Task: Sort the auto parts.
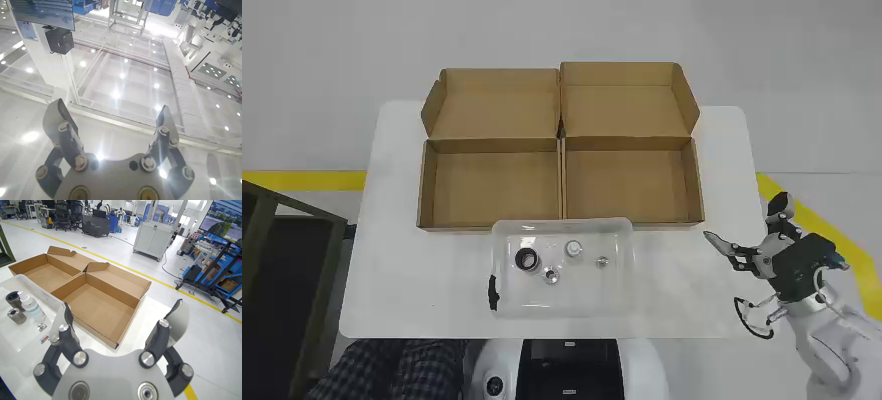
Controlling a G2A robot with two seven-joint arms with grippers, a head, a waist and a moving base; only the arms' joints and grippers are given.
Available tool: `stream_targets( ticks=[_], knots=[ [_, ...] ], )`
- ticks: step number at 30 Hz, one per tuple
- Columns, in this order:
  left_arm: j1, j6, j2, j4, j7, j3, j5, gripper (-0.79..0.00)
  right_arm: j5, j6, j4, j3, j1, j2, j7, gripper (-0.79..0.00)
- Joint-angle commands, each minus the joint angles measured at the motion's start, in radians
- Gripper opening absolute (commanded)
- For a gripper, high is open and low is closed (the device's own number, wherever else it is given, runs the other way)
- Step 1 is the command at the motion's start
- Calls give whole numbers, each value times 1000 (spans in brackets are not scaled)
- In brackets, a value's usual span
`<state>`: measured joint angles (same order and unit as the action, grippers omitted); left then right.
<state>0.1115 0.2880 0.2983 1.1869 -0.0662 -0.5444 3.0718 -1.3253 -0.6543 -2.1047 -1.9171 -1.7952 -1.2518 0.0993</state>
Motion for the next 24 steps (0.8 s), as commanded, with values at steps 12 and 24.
stream_targets(
  ticks=[12, 24],
  knots=[
    [0, 0, 0, 0, 0, 0, 0, -1, 0, 0, 0, 0, 0, 0, 0, 0],
    [0, 0, 0, 0, 0, 0, 0, 0, -10, -24, -38, 58, 17, 4, -31, 0]
  ],
)
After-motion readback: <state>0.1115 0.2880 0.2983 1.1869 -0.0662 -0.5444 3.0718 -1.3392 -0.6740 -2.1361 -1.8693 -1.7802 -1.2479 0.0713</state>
